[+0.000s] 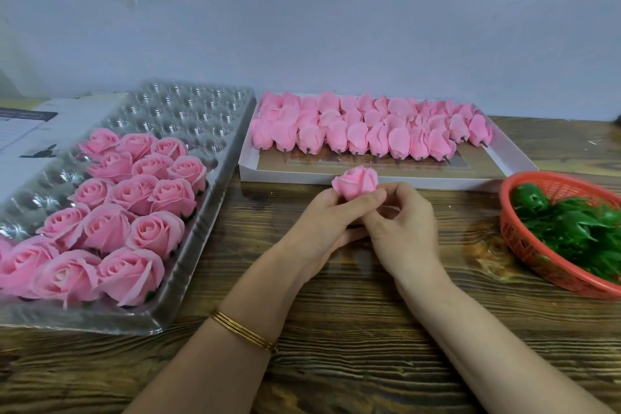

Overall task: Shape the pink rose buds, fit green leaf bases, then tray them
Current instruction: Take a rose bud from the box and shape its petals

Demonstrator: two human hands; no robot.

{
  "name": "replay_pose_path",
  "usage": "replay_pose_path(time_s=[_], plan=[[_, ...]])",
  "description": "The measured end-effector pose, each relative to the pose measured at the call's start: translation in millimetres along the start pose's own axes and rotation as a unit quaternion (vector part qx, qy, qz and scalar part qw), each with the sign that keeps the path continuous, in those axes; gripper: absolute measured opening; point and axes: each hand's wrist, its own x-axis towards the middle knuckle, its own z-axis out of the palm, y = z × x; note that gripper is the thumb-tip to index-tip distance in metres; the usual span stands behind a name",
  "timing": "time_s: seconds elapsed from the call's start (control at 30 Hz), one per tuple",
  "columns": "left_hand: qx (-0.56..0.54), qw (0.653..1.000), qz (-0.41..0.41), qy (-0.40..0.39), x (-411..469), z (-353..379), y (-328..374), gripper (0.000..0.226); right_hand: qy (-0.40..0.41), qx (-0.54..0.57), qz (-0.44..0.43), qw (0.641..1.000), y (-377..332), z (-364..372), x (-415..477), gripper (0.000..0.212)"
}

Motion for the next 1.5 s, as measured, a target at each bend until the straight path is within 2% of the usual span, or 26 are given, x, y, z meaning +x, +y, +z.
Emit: replay_pose_path(time_s=[0.17,0.37,0.53,0.7,0.87,1.03,1.13,1.23,1.33,1.43,1.5], plan=[[-0.001,1.000,0.009,0.022,2,3,-4,0.007,-0.010,0.017,-0.008,1.000,4,4,-3,0.014],[-0.005,0.999,0.012,0.038,4,2,-3,0.010,-0.039,0.094,-0.005,0.995,2,6,-8,0.012],[0.003,0.998,0.010,0.058,3,1,1,0.009,-0.083,0.162,0.030,0.983,-5,3,-11,0.012],[0.036,0.997,0.014,0.073,1,1,4,0.008,-0.136,0.150,0.036,0.979,-8,0,-11,0.017],[0.047,0.995,0.015,0.082,2,-1,4,0.032,-0.176,0.139,0.037,0.974,-9,-4,-9,0.018],[0.070,0.994,0.020,0.082,2,-2,3,0.026,-0.200,0.158,0.056,0.965,-8,-8,-7,0.022],[0.105,0.989,0.045,0.098,1,-1,2,0.006,-0.195,0.182,0.082,0.960,-8,-12,-5,0.022],[0.179,0.971,0.089,0.131,1,-2,0,0.016,-0.137,0.188,0.099,0.968,-7,-17,0,0.023],[0.232,0.957,0.123,0.126,-2,-2,0,0.019,-0.090,0.206,0.086,0.971,-9,-18,3,0.020],[0.286,0.943,0.132,0.106,-4,1,1,0.018,-0.090,0.220,0.082,0.968,-11,-15,2,0.029],[0.320,0.935,0.126,0.089,-4,2,2,0.021,-0.092,0.225,0.089,0.966,-11,-14,1,0.027]])
